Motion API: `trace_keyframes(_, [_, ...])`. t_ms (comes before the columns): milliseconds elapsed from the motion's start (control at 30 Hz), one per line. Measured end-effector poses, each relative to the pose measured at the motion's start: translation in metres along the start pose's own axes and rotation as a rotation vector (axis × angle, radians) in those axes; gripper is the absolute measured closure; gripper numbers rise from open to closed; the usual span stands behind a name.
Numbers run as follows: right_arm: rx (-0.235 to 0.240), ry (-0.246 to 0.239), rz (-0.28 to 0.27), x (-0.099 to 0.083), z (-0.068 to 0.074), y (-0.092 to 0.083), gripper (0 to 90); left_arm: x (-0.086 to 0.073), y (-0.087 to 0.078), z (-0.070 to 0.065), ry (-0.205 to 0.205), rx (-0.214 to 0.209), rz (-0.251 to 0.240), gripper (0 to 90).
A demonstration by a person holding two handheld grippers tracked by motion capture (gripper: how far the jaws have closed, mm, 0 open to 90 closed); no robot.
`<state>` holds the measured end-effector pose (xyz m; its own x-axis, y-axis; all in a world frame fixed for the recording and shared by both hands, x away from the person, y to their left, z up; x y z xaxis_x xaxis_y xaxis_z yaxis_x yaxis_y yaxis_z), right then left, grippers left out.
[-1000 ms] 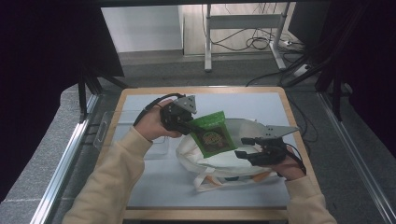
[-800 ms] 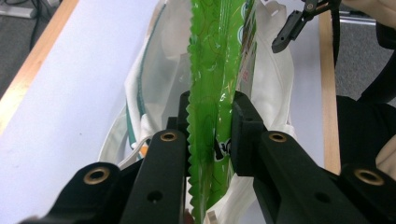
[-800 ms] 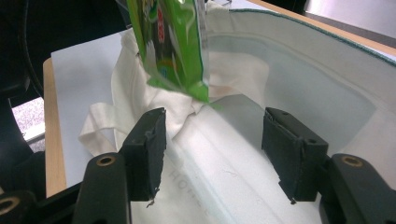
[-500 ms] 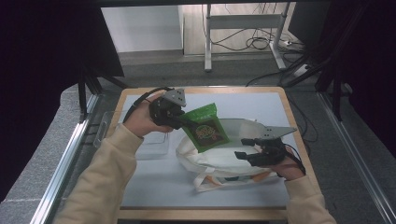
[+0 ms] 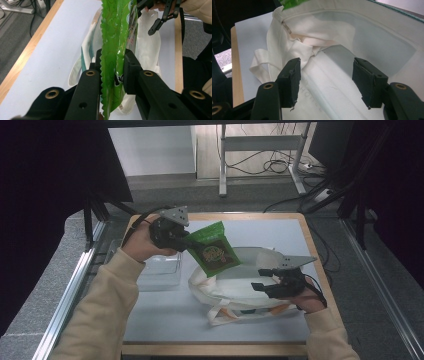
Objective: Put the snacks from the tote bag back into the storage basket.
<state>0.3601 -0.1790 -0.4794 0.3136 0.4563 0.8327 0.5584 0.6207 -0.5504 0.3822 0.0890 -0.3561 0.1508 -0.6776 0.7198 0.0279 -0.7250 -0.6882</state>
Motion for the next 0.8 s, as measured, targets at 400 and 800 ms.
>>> trace_keyframes(400, [-0.005,-0.003,0.004,0.000,0.001,0.001,39.7,-0.014,-0.019,0.006,-0.032,0.028,-0.015,78.3])
trace_keyframes(800, [-0.010,-0.004,0.010,-0.001,0.001,0.001,39.3,-0.019,-0.034,0.012,-0.051,0.061,-0.014,78.3])
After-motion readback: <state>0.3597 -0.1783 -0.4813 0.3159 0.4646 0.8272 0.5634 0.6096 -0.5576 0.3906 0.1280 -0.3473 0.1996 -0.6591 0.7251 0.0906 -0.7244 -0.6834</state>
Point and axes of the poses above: each handheld gripper's, and its own axes: y roughly forward along the jaws, x roughly out of its top, z roughly to its left, the point moved 7 cm from there along y, roughly forward along the jaws, and after that the axes turned 14 degrees about -x, right-handed, at the moved point
